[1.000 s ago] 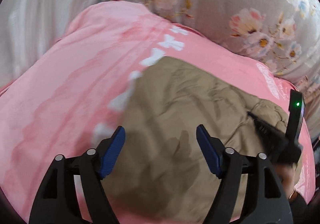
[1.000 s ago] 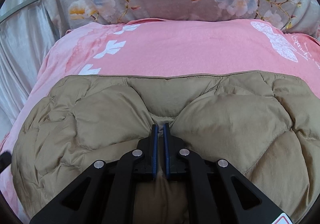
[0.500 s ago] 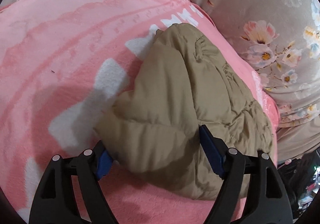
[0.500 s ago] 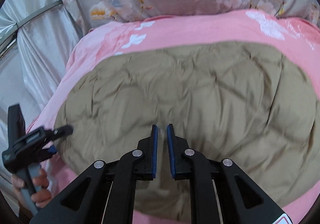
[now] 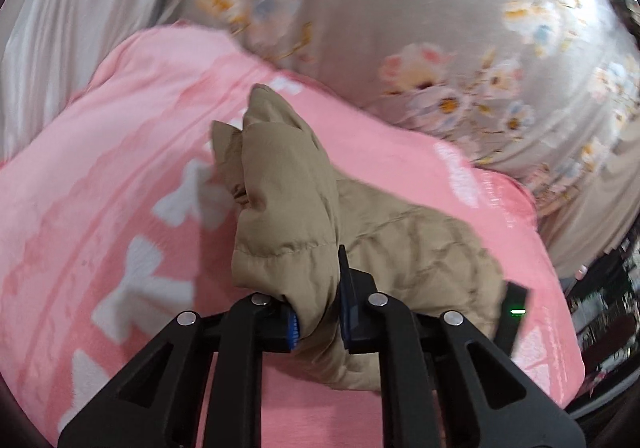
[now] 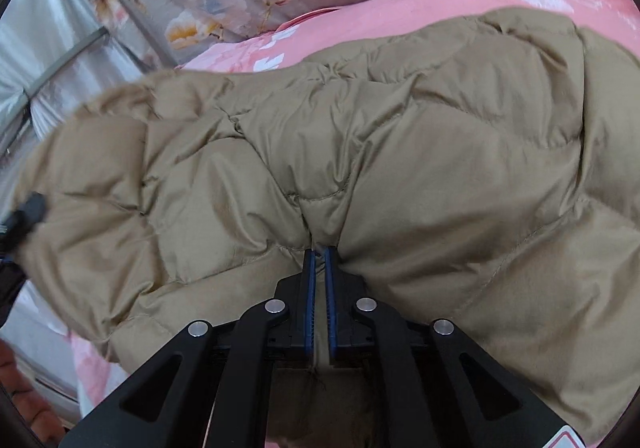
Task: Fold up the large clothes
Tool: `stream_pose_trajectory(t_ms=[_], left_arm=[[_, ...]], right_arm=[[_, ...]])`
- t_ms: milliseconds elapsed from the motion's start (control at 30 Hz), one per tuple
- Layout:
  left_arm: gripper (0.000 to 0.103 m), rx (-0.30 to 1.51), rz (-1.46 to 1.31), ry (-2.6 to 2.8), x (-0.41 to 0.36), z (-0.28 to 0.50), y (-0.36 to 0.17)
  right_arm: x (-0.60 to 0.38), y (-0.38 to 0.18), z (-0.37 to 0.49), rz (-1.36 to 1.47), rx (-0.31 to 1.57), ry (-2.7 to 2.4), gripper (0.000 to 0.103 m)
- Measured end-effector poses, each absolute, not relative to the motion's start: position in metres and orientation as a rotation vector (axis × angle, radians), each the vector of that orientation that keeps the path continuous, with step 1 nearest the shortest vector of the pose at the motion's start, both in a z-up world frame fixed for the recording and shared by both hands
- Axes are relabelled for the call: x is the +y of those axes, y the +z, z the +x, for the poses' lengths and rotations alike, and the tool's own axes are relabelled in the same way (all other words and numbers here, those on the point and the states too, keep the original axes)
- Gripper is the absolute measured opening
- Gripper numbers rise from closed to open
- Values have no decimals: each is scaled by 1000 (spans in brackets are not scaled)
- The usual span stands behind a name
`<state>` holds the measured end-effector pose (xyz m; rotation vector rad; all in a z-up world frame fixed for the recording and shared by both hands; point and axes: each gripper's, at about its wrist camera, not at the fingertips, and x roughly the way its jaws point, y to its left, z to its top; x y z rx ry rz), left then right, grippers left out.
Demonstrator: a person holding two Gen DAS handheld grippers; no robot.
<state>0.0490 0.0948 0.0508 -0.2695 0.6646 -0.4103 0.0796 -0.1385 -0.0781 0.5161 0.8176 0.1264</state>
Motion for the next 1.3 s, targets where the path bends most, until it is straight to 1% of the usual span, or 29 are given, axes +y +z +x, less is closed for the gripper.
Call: stream_pose_trajectory(t_ms=[67,133,167,233,333,433,500,633,767,800,967,1133,1233,1300], left_arm=[[13,630,-224,-472,68,41,69],[13,604,-190,-511,50,35,81],[13,592,-172,-529,41,33,86],[12,572,-141,-564,27,27,99],[12,556,-101,-610,6,20,110],[12,570,-63,-667,-24,12,114],[12,579,-10,-698,-51,3,114],[12,609,69,-774,-104,-6,111],[12,661,109,-828,-150,-3,96],[12,672,120,-834,-159,-3,90],[12,766,199,-864,-215,-8,46],[12,834,292,-858,-251,-15,0],[12,854,332,-848,-262,-18,-20],[12,865,352,-843,-268,-20,-30]], right_arm=[[-147,-78,78,582,825,143,1],[-155,-73,66,630,833,135,3],[-159,-67,52,640,820,134,5],[-164,-61,29,620,815,119,5],[-167,-76,10,696,860,148,6],[-157,-87,13,663,864,151,5],[-156,-90,18,663,859,158,3],[-183,-86,0,779,854,188,2],[-227,-62,-51,706,793,72,3],[-237,-58,-61,695,785,32,4],[-276,-48,-101,637,763,-129,6],[-301,-53,-113,594,775,-280,6],[-319,-54,-121,622,766,-316,7],[-332,-54,-130,623,752,-340,10]])
